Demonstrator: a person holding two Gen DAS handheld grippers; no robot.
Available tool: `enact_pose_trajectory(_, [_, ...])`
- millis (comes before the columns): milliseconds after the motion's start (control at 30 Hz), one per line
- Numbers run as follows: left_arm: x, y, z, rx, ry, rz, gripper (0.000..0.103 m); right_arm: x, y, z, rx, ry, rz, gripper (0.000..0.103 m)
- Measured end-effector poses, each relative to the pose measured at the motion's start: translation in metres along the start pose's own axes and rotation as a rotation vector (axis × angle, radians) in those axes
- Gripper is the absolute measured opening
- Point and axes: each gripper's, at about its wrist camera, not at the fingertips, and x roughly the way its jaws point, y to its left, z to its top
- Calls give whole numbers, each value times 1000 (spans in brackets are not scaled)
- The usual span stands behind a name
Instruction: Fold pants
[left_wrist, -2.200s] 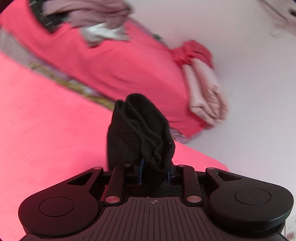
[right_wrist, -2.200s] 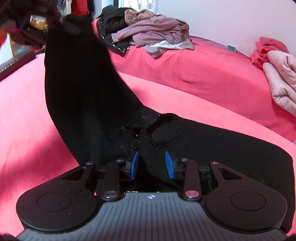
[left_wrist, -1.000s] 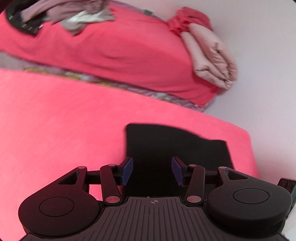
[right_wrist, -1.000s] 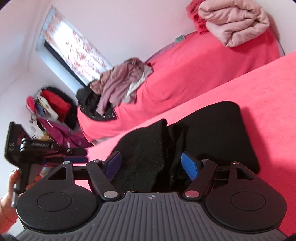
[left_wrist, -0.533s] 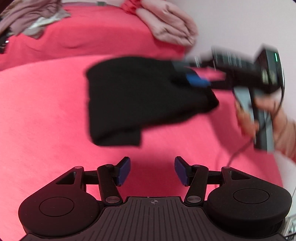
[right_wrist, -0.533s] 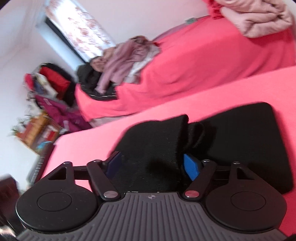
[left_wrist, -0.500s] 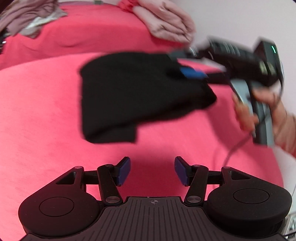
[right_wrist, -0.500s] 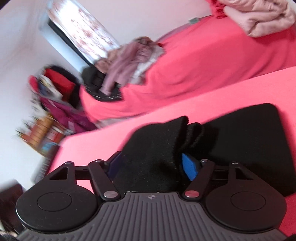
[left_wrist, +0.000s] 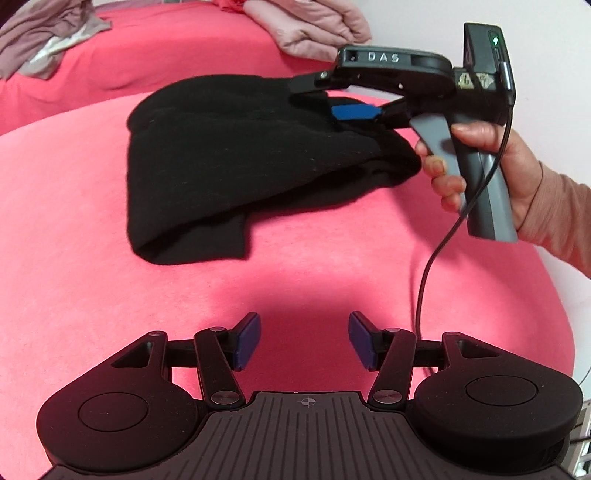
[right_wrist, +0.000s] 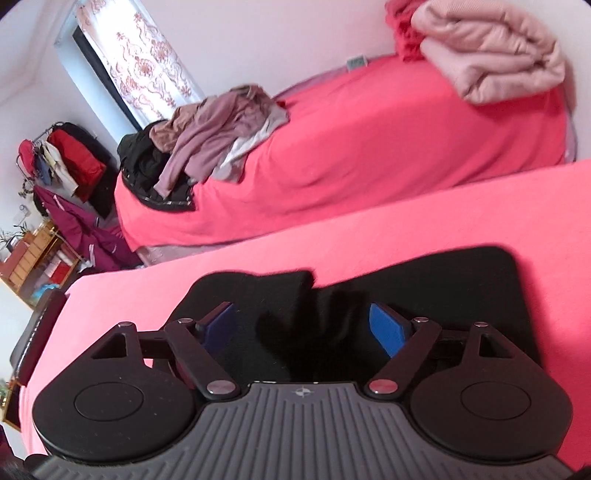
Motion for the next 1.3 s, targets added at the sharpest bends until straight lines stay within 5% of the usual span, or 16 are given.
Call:
enact_pose_trajectory(133, [-3, 2, -1, 7, -8, 17, 103, 9, 21, -11, -72, 61, 39, 82])
enact_pose_trajectory(233, [-1, 0, 0, 6, -19, 20, 103, 14, 33, -15, -146, 99, 0, 59])
enact_pose_trajectory(300, [0, -5, 2, 27, -34, 24, 103, 12, 31, -7, -111, 109, 4, 30])
enact_pose_trajectory(367, [1, -14, 5, 63, -57, 21, 103, 9, 21, 10, 19, 120, 53, 26])
enact_pose_trajectory(667, [17, -53, 42, 192, -230, 49, 103, 4, 72, 85, -5, 157, 165, 24])
enact_pose_trajectory(933, [43, -42, 65, 175, -344, 212, 103, -2, 95, 96, -63, 188, 198, 23])
enact_pose_trajectory(1167, [71, -12, 65, 85, -264, 199, 103, -21, 70, 107, 9, 140, 200, 22])
enact_pose_trajectory(1300, [71, -13, 60, 139, -263, 216, 103, -38, 48, 115, 58, 89, 187, 22])
